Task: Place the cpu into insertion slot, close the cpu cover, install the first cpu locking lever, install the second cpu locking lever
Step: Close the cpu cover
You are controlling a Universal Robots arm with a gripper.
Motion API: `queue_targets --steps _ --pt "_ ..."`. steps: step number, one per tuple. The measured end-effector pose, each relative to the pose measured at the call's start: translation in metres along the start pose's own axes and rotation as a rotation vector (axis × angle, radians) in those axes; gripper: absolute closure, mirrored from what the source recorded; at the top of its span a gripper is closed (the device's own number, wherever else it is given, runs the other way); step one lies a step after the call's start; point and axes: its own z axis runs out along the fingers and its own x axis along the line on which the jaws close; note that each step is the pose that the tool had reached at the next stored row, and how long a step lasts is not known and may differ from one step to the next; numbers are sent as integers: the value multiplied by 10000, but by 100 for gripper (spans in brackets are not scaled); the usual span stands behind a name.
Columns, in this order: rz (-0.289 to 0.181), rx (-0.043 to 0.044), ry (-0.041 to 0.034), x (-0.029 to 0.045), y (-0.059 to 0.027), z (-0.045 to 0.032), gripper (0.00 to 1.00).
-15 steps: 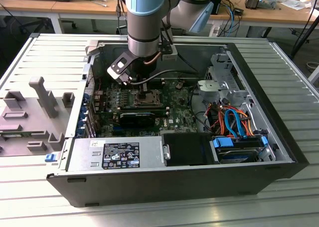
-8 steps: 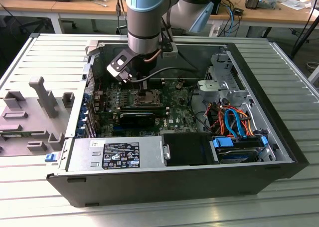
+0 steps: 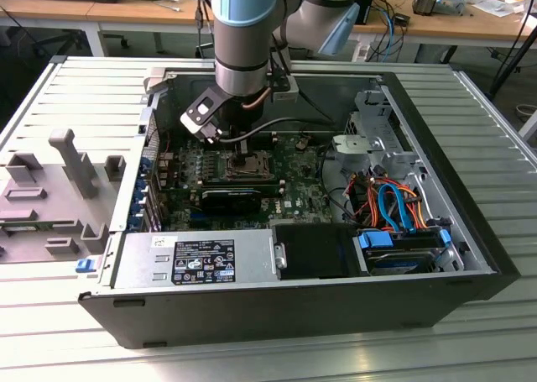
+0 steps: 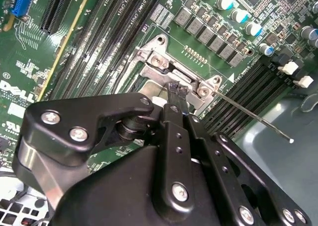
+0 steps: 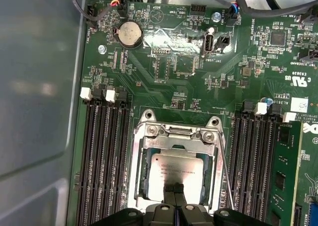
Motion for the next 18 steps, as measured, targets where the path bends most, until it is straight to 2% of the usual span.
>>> queue_targets --steps 7,11,13,18 --pt "-2 0 13 3 12 -73 89" --pt "4 101 54 -8 106 -76 89" --pt "7 194 68 -16 179 -78 89" --pt "7 198 69 -18 183 -76 89"
